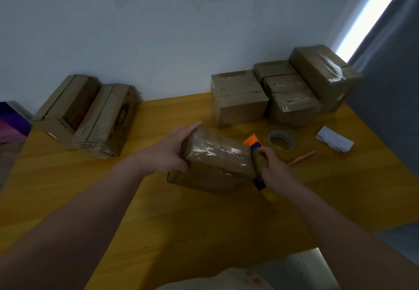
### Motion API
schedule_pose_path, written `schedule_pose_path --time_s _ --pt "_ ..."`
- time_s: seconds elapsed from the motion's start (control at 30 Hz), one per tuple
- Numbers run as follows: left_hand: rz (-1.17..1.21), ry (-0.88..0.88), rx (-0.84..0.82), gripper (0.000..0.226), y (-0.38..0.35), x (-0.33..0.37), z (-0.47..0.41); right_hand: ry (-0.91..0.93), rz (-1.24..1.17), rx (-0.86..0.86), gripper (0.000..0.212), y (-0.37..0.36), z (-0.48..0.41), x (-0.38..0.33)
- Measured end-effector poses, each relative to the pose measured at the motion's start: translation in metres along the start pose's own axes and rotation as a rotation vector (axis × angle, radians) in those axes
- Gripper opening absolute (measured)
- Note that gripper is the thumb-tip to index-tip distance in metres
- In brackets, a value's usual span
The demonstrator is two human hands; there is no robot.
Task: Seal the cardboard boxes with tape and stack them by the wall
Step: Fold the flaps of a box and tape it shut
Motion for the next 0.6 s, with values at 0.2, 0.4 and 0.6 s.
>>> schedule_pose_path --time_s 0.2,0.4,0.6 --pt "-0.166 -0.036 -0.020 0.097 0.005 -0.012 -0.009 -0.076 -0.319 0.088 0.026 0.010 0.003 0.014" --pt "-0.466 -0.018 0.268 0.061 0.005 -0.020 -0.021 -0.141 -0.128 0.129 0.064 0.014 0.008 0.015" --pt "-0.585 0.146 0.205 0.056 -0.028 -0.006 -0.028 -0.258 0.128 0.181 0.091 0.013 0.004 0.017"
Point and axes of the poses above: each hand's wrist, its own z-axis away from the middle knuckle, its own y-axis out of the back of the hand, x = y × z, the point moved 4 cm from there along -z, towards the middle knuckle, and after that the axes turned 2 degrees about -x, right-handed, at the moved point
